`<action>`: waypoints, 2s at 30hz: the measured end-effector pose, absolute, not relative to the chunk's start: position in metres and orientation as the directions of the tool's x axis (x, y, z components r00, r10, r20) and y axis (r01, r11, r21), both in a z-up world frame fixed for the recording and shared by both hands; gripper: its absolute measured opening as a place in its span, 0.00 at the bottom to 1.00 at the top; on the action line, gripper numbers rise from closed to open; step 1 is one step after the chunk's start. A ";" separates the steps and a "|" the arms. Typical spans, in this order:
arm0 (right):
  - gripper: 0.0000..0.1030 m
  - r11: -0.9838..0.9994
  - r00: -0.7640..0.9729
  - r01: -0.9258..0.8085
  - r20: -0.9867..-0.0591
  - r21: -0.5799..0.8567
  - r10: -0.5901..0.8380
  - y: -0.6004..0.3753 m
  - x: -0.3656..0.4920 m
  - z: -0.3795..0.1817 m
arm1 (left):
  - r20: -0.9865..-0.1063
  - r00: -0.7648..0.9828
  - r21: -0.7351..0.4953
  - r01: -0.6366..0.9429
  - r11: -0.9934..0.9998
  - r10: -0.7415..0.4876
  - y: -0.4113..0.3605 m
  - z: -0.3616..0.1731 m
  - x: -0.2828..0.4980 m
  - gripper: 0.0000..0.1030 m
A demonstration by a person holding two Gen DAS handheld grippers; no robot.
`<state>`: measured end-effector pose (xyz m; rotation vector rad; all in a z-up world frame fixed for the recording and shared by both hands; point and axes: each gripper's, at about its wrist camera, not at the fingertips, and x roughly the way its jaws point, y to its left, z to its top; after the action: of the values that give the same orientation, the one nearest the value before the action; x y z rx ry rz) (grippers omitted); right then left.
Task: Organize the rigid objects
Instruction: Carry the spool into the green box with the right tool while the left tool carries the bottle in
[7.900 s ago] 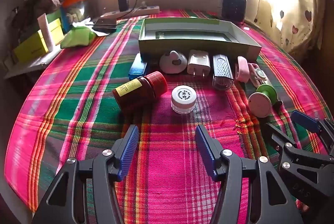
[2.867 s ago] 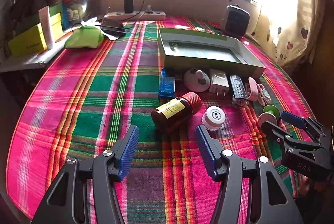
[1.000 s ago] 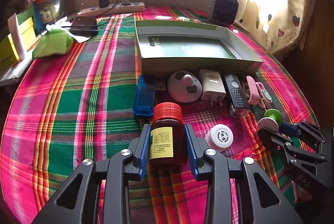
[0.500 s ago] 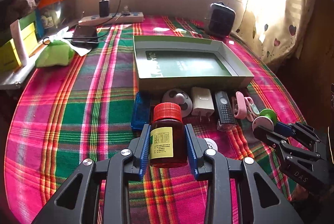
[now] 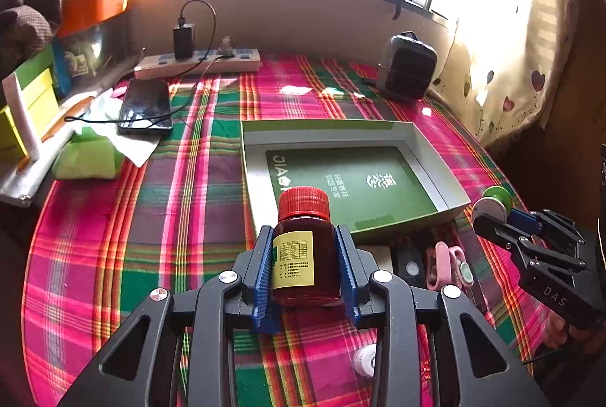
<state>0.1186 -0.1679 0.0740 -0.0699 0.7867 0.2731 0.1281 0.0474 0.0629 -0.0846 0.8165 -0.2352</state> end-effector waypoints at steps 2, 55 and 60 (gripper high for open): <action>0.33 0.963 0.668 -0.265 -0.712 0.042 0.215 -0.170 0.134 0.075 | -0.711 0.660 -0.163 0.182 0.970 -0.243 0.045 0.065 0.140 0.30; 0.33 0.966 0.547 -0.258 -0.823 0.010 0.154 -0.154 0.276 0.016 | -0.802 0.572 -0.086 0.174 0.981 -0.172 0.015 0.012 0.265 0.30; 0.33 0.965 0.548 -0.260 -0.820 0.017 0.162 -0.153 0.276 0.017 | -0.803 0.575 -0.069 0.174 0.982 -0.158 0.014 0.012 0.265 0.30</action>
<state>0.2756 -0.1533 0.0168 -0.1114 0.9586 0.2507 0.2647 0.0140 0.0116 0.0182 0.9381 -0.1944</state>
